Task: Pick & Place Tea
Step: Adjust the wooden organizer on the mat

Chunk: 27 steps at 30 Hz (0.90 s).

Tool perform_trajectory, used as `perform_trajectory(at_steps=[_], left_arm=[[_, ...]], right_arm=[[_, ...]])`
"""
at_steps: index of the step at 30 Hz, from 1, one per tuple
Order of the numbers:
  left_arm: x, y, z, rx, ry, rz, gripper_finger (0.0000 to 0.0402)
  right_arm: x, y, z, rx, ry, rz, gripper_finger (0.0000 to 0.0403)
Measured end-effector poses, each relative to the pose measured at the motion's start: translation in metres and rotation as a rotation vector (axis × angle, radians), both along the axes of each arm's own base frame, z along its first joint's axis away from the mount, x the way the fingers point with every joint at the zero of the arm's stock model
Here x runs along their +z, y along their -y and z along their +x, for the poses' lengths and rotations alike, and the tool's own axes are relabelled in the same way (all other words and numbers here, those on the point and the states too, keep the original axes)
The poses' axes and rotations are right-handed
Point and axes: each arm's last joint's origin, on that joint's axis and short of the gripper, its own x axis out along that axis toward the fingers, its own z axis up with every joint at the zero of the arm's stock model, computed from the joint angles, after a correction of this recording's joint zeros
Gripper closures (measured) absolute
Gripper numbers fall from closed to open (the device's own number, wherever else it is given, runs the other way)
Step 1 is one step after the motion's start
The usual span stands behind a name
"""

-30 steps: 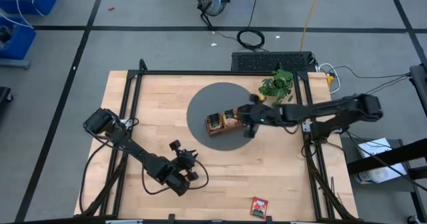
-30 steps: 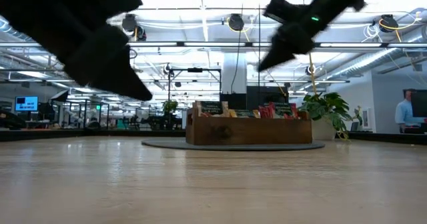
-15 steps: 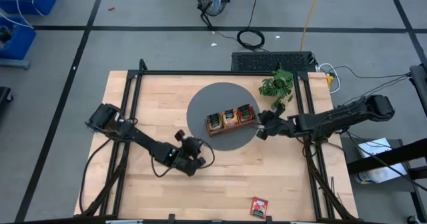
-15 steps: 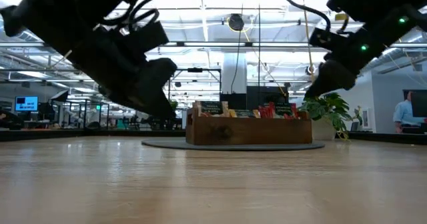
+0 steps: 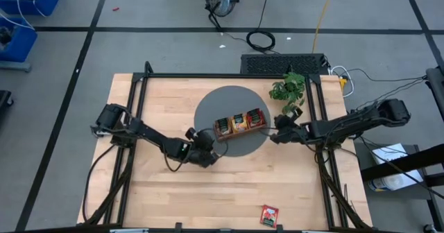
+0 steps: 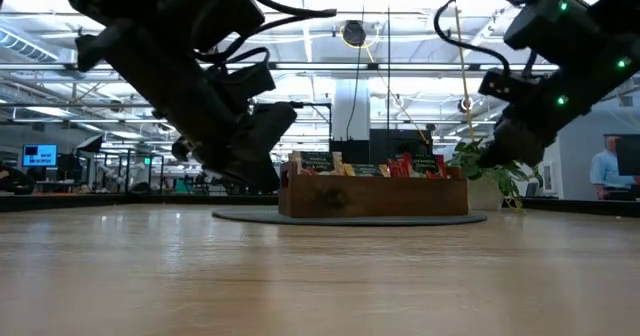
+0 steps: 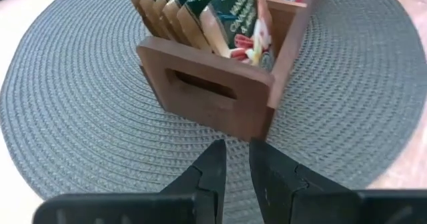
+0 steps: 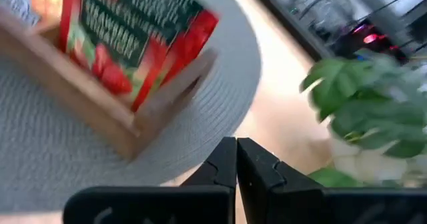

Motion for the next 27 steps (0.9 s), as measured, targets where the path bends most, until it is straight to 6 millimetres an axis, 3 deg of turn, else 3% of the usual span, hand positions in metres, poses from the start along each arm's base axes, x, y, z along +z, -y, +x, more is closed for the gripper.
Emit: perform_trajectory(at_steps=[6,10,14,19,27], left_arm=[[0.000,-0.006,0.001,0.015,-0.003,-0.004,0.0328],[-0.001,-0.007,0.002,0.008,-0.007,-0.023,0.0328],[-0.001,-0.007,0.002,0.011,-0.005,-0.027,0.0328],[-0.001,-0.007,0.002,0.019,0.000,-0.034,0.0328],[-0.001,-0.014,0.002,0.030,-0.014,-0.023,0.0328]], right_arm=[[-0.022,0.002,-0.007,0.157,0.003,0.057,0.0403],[-0.031,0.008,-0.013,0.139,0.068,0.032,0.0403],[-0.031,0.015,-0.013,0.111,0.132,0.045,0.0403],[-0.027,0.018,-0.006,0.202,0.227,0.155,0.0403],[-0.034,0.021,-0.003,0.188,0.219,0.193,0.0403]])
